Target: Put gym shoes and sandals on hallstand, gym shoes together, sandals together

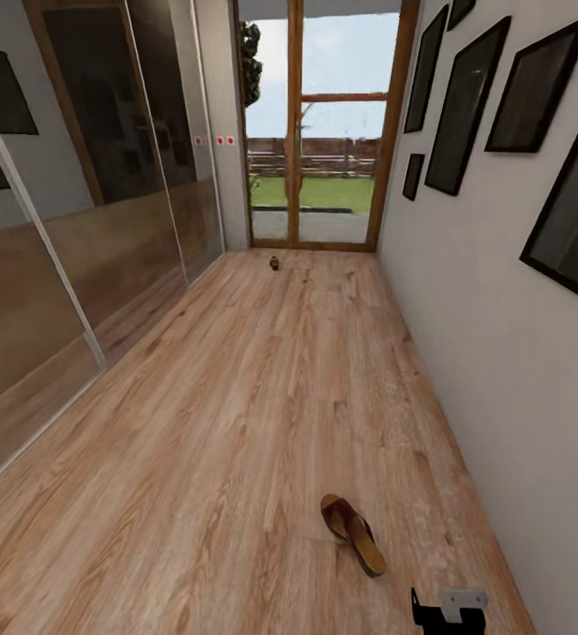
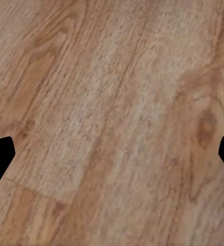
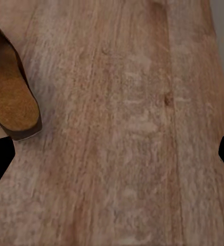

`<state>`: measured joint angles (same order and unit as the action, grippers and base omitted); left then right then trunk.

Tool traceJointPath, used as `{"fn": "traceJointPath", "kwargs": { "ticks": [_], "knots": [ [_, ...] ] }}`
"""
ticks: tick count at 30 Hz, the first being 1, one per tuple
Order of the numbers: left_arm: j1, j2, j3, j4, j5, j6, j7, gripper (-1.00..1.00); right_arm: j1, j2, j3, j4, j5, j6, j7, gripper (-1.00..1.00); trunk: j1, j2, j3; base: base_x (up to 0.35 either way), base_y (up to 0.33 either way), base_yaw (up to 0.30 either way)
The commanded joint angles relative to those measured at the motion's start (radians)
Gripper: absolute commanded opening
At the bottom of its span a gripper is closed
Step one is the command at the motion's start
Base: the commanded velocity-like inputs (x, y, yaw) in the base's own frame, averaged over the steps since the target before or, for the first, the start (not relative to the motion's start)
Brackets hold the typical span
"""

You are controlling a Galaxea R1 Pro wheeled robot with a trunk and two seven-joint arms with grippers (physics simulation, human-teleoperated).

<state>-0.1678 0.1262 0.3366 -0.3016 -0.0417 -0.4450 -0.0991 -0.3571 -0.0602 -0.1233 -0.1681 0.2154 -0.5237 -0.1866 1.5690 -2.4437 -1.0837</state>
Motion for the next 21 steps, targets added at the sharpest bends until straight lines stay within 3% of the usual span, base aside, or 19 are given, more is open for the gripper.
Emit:
{"fn": "traceJointPath", "kwargs": {
  "ticks": [1, 10, 21],
  "knots": [
    [-0.001, 0.0, 0.009, 0.001, -0.004, -0.003, -0.008, 1.0, 0.0, 0.0, -0.007, 0.001, 0.01, -0.003, -0.003, 1.0, 0.0, 0.0, -0.001, 0.268, -0.168, 0.253],
    [-0.001, 0.0, 0.009, 0.001, -0.004, -0.003, -0.008, 1.0, -0.001, 0.0, -0.007, 0.001, 0.01, -0.002, -0.003, 1.0, 0.0, 0.0, -0.001, 0.217, -0.197, 0.104],
    [-0.001, 0.0, 0.01, 0.0, -0.003, -0.003, -0.007, 1.0, -0.001, 0.0, -0.006, 0.001, 0.01, -0.002, -0.001, 1.0, 0.0, 0.0, -0.001, 0.074, -0.192, 0.002]
  ]
}}
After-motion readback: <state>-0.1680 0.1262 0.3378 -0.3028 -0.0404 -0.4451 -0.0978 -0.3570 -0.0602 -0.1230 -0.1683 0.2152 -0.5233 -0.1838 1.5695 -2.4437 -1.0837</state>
